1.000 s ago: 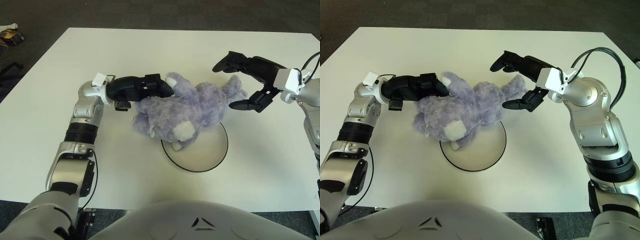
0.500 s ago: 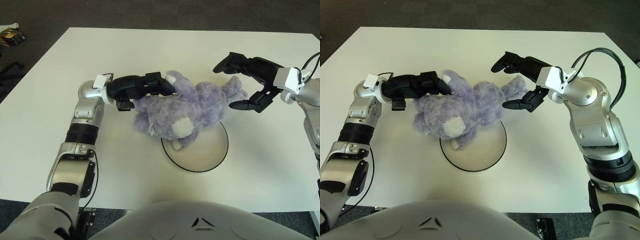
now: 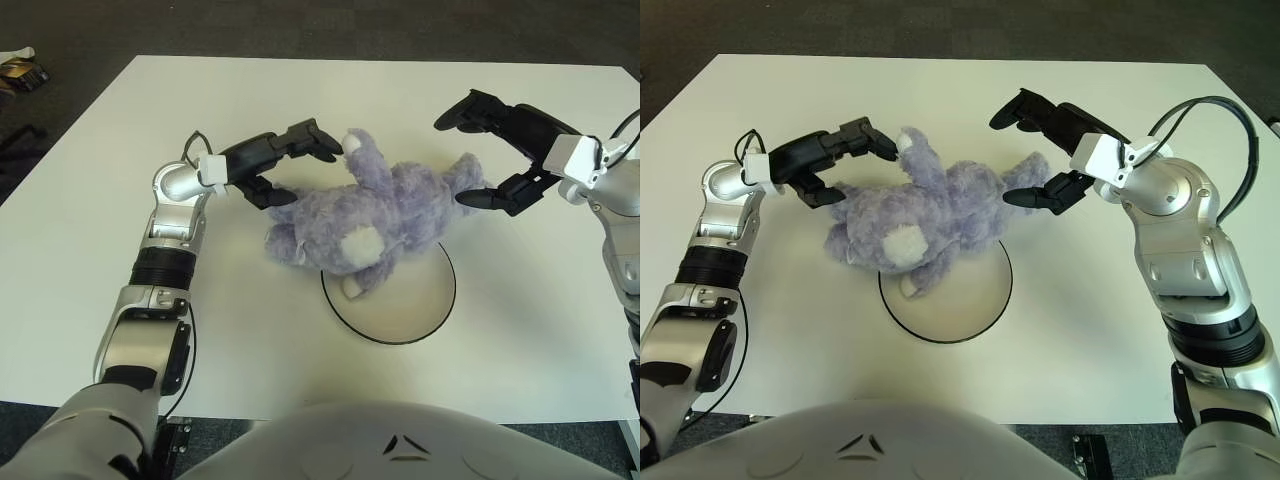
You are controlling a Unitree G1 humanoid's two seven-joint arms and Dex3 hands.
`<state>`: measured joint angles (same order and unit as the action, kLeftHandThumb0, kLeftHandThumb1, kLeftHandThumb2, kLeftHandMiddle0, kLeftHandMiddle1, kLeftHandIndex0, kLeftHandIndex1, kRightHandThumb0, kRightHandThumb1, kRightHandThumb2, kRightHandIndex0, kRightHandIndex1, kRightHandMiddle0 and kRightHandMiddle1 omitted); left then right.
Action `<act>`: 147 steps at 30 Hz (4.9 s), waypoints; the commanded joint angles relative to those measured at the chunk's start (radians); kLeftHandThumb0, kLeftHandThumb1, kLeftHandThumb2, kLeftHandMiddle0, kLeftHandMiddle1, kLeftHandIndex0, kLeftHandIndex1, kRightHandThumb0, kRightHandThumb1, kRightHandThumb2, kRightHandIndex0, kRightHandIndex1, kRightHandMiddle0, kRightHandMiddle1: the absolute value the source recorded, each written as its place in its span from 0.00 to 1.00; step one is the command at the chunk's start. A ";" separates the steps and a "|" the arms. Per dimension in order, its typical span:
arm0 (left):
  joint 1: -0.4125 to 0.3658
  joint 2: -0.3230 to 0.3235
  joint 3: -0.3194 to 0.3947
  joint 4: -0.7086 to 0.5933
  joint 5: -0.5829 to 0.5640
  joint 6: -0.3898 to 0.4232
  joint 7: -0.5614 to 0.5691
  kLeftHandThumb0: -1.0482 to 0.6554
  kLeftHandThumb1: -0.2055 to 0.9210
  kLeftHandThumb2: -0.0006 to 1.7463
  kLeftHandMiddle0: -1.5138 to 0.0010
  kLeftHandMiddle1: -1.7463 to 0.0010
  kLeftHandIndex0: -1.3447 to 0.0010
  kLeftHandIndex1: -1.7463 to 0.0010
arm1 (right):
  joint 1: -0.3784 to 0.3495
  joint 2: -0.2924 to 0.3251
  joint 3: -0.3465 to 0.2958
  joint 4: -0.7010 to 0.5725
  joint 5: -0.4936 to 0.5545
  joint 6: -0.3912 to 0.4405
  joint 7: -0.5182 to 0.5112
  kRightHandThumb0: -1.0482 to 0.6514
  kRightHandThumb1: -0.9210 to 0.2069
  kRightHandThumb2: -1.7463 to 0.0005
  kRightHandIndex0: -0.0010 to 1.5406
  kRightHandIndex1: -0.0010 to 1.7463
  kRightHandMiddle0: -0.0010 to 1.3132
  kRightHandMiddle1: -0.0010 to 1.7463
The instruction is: Put the doll into the plate.
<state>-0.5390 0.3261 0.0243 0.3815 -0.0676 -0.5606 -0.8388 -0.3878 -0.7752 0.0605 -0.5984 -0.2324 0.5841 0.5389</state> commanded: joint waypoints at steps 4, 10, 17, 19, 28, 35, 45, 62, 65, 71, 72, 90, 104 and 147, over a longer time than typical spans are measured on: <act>-0.012 -0.050 0.026 0.072 0.048 -0.018 0.225 0.27 0.81 0.48 0.77 0.40 0.93 0.24 | 0.031 0.022 0.030 -0.009 -0.157 -0.047 -0.118 0.22 0.35 0.54 0.12 0.45 0.00 0.69; -0.028 -0.078 0.034 0.106 0.054 -0.033 0.347 0.38 0.86 0.43 0.71 0.32 0.87 0.11 | 0.026 0.062 0.031 0.017 -0.231 -0.063 -0.182 0.29 0.39 0.48 0.17 0.53 0.03 0.74; -0.049 -0.115 0.050 0.133 0.079 -0.002 0.517 0.41 0.97 0.32 0.68 0.25 0.84 0.01 | 0.034 0.128 0.005 0.103 -0.241 -0.129 -0.260 0.35 0.46 0.41 0.19 0.56 0.07 0.78; -0.055 -0.124 0.053 0.136 0.072 0.029 0.544 0.41 0.96 0.33 0.68 0.24 0.83 0.01 | 0.036 0.140 -0.002 0.117 -0.243 -0.134 -0.271 0.35 0.47 0.40 0.19 0.56 0.07 0.79; -0.071 -0.133 0.057 0.155 0.073 0.090 0.614 0.40 0.92 0.37 0.68 0.22 0.82 0.00 | 0.078 0.193 -0.044 0.126 -0.233 -0.129 -0.305 0.33 0.41 0.43 0.17 0.54 0.04 0.77; -0.078 -0.135 0.056 0.195 0.066 0.102 0.635 0.40 0.92 0.37 0.69 0.23 0.82 0.00 | 0.074 0.293 -0.106 0.160 -0.173 -0.120 -0.356 0.41 0.42 0.38 0.22 0.66 0.10 0.82; -0.099 -0.143 0.074 0.263 0.044 0.142 0.657 0.40 0.90 0.38 0.69 0.21 0.81 0.00 | 0.054 0.416 -0.221 0.356 -0.045 -0.275 -0.483 0.41 0.29 0.48 0.20 0.73 0.16 0.89; -0.135 -0.155 0.106 0.414 0.035 0.157 0.729 0.39 0.82 0.46 0.58 0.17 0.76 0.00 | 0.059 0.516 -0.329 0.603 0.160 -0.591 -0.606 0.61 0.29 0.47 0.24 0.91 0.29 0.97; -0.132 -0.156 0.107 0.422 0.036 0.174 0.744 0.39 0.81 0.46 0.57 0.17 0.76 0.00 | 0.051 0.532 -0.348 0.626 0.199 -0.602 -0.613 0.61 0.30 0.47 0.24 0.89 0.31 0.98; -0.125 -0.161 0.106 0.425 0.036 0.176 0.766 0.39 0.81 0.47 0.59 0.14 0.76 0.00 | 0.042 0.539 -0.371 0.662 0.241 -0.616 -0.621 0.61 0.33 0.45 0.28 0.88 0.33 0.96; -0.123 -0.163 0.106 0.422 0.036 0.180 0.773 0.39 0.81 0.47 0.59 0.14 0.76 0.00 | 0.042 0.540 -0.373 0.674 0.246 -0.626 -0.622 0.61 0.34 0.45 0.28 0.88 0.33 0.96; -0.083 -0.194 0.111 0.396 0.033 0.223 0.841 0.39 0.77 0.50 0.48 0.11 0.74 0.00 | 0.041 0.546 -0.380 0.915 0.349 -0.842 -0.540 0.61 0.40 0.40 0.36 0.87 0.31 0.96; -0.049 -0.231 0.134 0.357 -0.014 0.235 0.831 0.38 0.75 0.52 0.49 0.08 0.72 0.00 | 0.079 0.567 -0.365 0.913 0.359 -0.858 -0.523 0.61 0.41 0.40 0.38 0.86 0.33 0.95; 0.239 -0.363 0.107 0.123 0.029 0.095 0.932 0.39 0.76 0.51 0.47 0.00 0.73 0.00 | 0.257 0.646 -0.306 0.685 0.355 -0.581 -0.585 0.61 0.47 0.34 0.41 0.90 0.31 0.95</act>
<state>-0.3744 -0.0318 0.1312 0.4769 -0.0467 -0.4438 0.0894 -0.1571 -0.1430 -0.2419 0.1050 0.1113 -0.0248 -0.0355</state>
